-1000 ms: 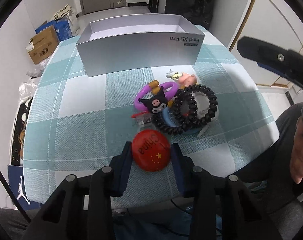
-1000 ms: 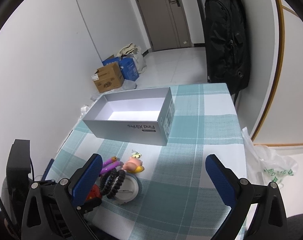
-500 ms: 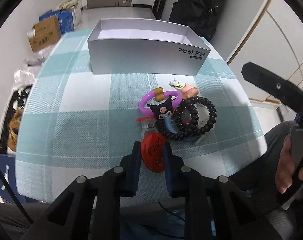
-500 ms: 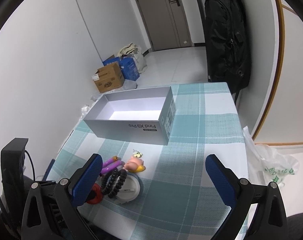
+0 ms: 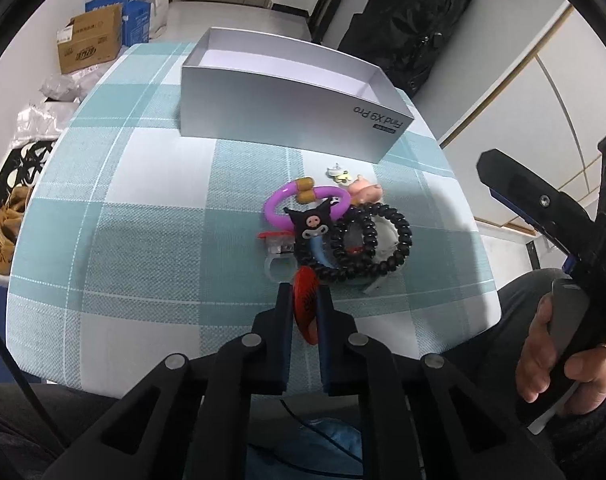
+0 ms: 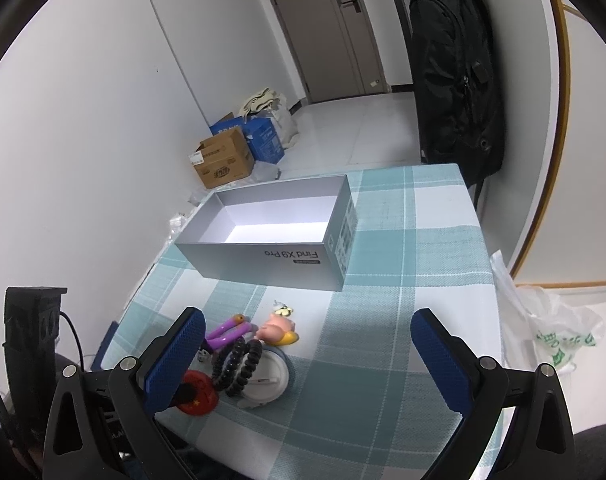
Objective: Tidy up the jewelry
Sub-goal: 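Lift the red badge with the left gripper while the right gripper grasps the purple ring keychain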
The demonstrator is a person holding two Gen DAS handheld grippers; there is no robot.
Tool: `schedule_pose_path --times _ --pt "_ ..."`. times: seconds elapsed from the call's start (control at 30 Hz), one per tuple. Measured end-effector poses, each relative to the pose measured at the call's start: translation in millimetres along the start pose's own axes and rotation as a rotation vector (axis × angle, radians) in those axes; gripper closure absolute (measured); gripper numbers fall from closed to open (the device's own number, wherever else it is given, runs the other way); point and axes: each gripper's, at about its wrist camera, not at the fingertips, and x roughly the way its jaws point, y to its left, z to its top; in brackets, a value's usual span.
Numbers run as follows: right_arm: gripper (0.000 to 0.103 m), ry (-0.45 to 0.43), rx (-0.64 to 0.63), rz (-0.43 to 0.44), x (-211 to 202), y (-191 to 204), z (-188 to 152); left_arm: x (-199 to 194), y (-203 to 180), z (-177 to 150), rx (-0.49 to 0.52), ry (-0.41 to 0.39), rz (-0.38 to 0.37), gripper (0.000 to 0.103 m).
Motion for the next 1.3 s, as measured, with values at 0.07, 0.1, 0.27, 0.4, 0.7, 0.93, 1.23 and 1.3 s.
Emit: schedule_pose_path --times 0.07,0.1,0.27,0.4,0.7,0.93,1.23,1.3 --pt "0.0 -0.001 0.0 0.003 0 1 0 4 0 1 -0.017 0.023 -0.031 0.097" --pt "0.0 -0.001 0.0 0.003 0 1 0 7 0 0 -0.02 0.038 -0.035 0.097" --pt "0.0 0.004 0.002 0.005 0 1 -1 14 -14 -4 0.016 0.049 -0.019 0.099" --pt "0.0 0.0 0.01 0.005 -2 -2 -1 10 -15 -2 0.023 0.022 -0.005 0.1" --pt "0.007 0.036 -0.016 0.055 2 6 -5 -8 2 3 -0.055 -0.032 -0.03 0.1" --pt "0.032 0.124 -0.071 0.156 20 27 -11 -36 17 11 -0.108 -0.126 -0.039 0.1" --pt "0.034 0.222 -0.272 0.13 55 70 -12 -55 33 20 -0.132 -0.231 -0.021 0.1" --pt "0.037 0.237 -0.312 0.113 63 78 -13 -55 38 21 -0.147 -0.23 -0.033 0.1"
